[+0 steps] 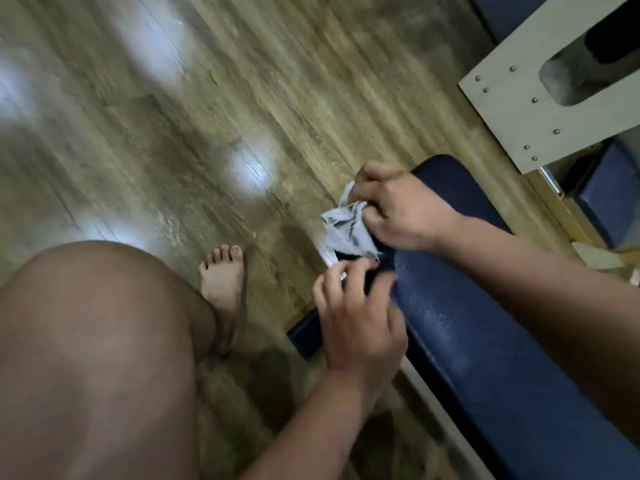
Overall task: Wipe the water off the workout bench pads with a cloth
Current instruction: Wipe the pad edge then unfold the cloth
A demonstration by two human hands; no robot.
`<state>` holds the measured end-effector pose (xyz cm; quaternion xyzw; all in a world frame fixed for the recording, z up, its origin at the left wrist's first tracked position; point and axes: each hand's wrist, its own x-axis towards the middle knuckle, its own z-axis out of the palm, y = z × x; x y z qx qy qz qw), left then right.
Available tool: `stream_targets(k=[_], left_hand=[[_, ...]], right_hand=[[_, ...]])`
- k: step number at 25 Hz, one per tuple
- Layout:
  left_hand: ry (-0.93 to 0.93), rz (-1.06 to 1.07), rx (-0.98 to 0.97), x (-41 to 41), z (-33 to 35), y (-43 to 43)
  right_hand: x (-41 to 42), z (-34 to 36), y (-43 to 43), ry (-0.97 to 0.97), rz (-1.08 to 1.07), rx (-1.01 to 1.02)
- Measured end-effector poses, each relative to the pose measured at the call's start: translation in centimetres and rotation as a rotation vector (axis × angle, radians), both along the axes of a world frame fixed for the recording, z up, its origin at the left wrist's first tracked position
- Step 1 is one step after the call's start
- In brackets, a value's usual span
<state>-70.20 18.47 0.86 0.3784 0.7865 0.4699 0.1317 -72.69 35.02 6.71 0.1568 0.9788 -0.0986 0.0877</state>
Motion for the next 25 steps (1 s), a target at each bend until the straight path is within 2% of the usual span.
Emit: stream_targets(k=[2, 4, 7, 9, 12, 14, 15, 19, 23, 25], left_hand=[[0.186, -0.155, -0.073, 2.0, -0.8, -0.6], [0.278, -0.246, -0.148, 1.7, -1.1, 0.2], [0.274, -0.281, -0.194, 0.6, -0.3, 1.2], [0.304, -0.316, -0.204, 1.0, 0.2, 1.9], [0.349, -0.351, -0.229, 1.5, 0.1, 2.4], [0.366, -0.357, -0.238, 1.5, -0.3, 2.7], [0.376, -0.355, -0.241, 1.7, -0.5, 2.8], [0.436, -0.312, -0.179, 2.1, -1.2, 3.0], [0.471, -0.266, -0.120, 2.5, -2.0, 3.2], [0.505, -0.287, -0.112, 2.6, -2.2, 3.1]], right_hand=[[0.3, -0.6, 0.9, -0.071, 0.076, -0.025], [0.9, -0.4, 5.1, -0.081, 0.087, 0.093], [2.8, 1.5, 12.4, -0.132, -0.263, 0.237], [3.2, 0.9, 12.1, -0.158, -0.356, 0.208], [1.7, -0.4, 5.7, -0.059, -0.204, 0.014], [1.8, -1.1, 3.8, -0.043, 0.004, 0.014], [2.0, -1.6, 4.9, -0.073, 0.033, 0.018], [3.6, -3.3, 12.4, -0.048, -0.265, 0.036], [5.0, -3.4, 15.3, 0.210, -0.619, -0.069], [7.7, -2.9, 16.9, 0.202, -0.854, -0.088]])
